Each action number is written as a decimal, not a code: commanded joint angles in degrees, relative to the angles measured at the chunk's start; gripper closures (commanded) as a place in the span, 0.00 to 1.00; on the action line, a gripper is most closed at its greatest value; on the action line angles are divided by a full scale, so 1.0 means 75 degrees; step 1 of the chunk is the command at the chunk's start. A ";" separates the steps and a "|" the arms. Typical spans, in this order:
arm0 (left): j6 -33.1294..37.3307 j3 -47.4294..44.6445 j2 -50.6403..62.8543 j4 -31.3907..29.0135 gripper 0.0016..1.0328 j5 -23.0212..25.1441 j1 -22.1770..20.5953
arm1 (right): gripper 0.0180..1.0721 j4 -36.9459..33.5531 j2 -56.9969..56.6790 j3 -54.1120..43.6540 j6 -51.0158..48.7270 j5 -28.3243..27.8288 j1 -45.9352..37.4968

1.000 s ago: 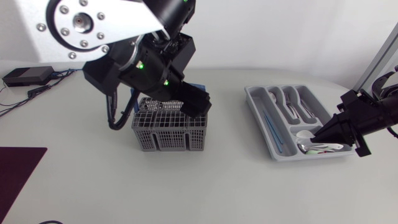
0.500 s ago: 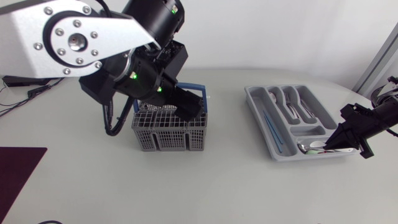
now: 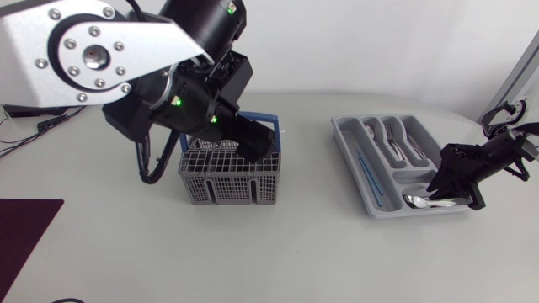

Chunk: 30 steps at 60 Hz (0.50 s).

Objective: Unload the cutlery basket into the drawer organizer.

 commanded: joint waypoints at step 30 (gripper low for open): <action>0.0243 -0.0624 -0.0953 0.0036 0.07 -0.0064 0.0425 | 0.10 0.0181 -0.2828 -0.1813 0.1049 -0.1811 0.0282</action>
